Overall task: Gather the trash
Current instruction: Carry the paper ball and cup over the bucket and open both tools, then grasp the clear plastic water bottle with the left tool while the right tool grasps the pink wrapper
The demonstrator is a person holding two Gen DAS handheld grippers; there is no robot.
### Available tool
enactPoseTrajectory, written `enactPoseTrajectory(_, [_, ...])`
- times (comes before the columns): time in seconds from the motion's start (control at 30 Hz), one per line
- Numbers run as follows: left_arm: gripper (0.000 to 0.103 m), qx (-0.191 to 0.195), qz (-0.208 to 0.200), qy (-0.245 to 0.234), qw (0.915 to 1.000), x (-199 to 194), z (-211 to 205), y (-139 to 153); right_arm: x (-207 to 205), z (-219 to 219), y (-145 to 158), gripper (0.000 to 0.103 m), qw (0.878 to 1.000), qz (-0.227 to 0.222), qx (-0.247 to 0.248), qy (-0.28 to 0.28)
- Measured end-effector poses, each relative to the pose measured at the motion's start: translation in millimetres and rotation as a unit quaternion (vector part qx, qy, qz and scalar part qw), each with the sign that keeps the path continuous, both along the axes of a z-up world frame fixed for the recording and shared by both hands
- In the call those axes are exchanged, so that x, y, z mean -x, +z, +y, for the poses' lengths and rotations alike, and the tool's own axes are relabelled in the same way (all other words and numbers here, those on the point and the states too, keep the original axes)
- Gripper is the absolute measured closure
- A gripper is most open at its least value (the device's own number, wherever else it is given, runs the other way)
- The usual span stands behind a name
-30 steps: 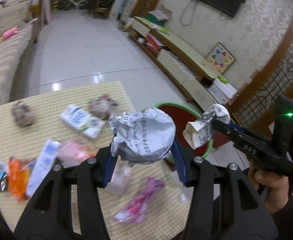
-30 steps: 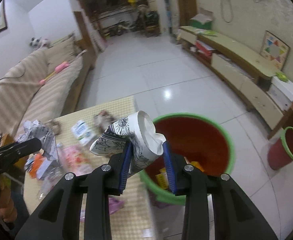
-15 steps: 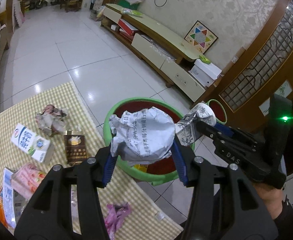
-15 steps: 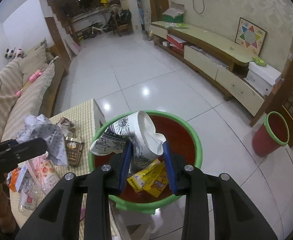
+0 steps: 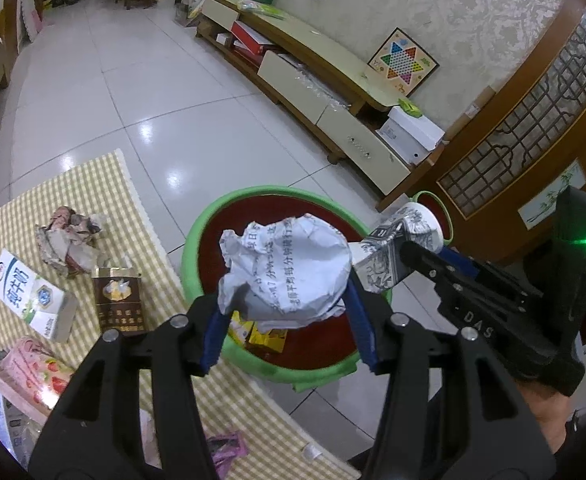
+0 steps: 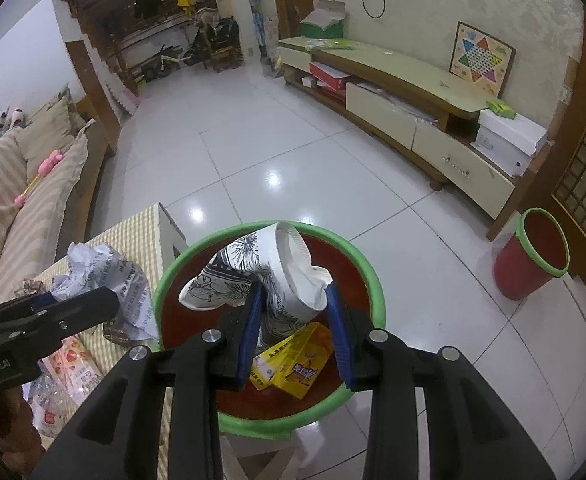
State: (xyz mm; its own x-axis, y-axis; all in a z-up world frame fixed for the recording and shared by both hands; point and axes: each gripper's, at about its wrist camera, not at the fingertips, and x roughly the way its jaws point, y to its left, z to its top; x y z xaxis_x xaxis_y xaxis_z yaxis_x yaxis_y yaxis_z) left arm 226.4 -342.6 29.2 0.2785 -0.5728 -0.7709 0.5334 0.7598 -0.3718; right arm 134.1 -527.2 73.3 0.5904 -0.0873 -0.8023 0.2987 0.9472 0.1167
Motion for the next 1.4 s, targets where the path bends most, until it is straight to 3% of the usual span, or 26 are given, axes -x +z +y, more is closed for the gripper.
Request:
enactPoseTrajectory(0.03, [0.049, 0.001, 0.001, 0.002, 1.0, -1, -1, -1, 0, -1, -1, 0.069, 1.0, 0.001, 0.003, -0.003])
enactPoseTrajectory(0.1, [0.021, -0.013, 0.001, 0.016, 0.9998, -5, -2, -4, -1, -1, -4, 0.05, 1.0, 0.007, 0.005, -0.012])
enactPoseTrajectory(0.13, [0.016, -0.015, 0.001, 0.026, 0.9996, -7, 0, -5, 0, -1, -4, 0.042, 1.0, 0.007, 0.005, -0.014])
enactPoseTrajectory(0.27, [0.007, -0.006, 0.004, 0.037, 0.9993, -9, 9, -2, 0, 3, -4, 0.035, 1.0, 0.008, 0.015, -0.008])
enactPoseTrajectory(0.47, [0.006, -0.01, -0.015, 0.059, 0.9981, -2, 36, 11, 0, 6, 0, 0.023, 1.0, -0.002, 0.015, -0.004])
enactPoseTrajectory(0.8, [0.006, -0.026, -0.047, 0.091, 0.9944, 24, 89, 34, 0, 34, 4, 0.022, 1.0, -0.006, 0.006, 0.026])
enactPoseTrajectory(1.13, [0.006, -0.03, -0.052, 0.134, 0.9891, 56, 159, 40, 2, 82, 9, 0.022, 0.997, -0.011, 0.013, 0.079])
enactPoseTrajectory(1.4, [0.006, -0.032, -0.057, 0.186, 0.9804, 81, 226, 42, 5, 119, 11, 0.018, 0.991, -0.016, 0.021, 0.129])
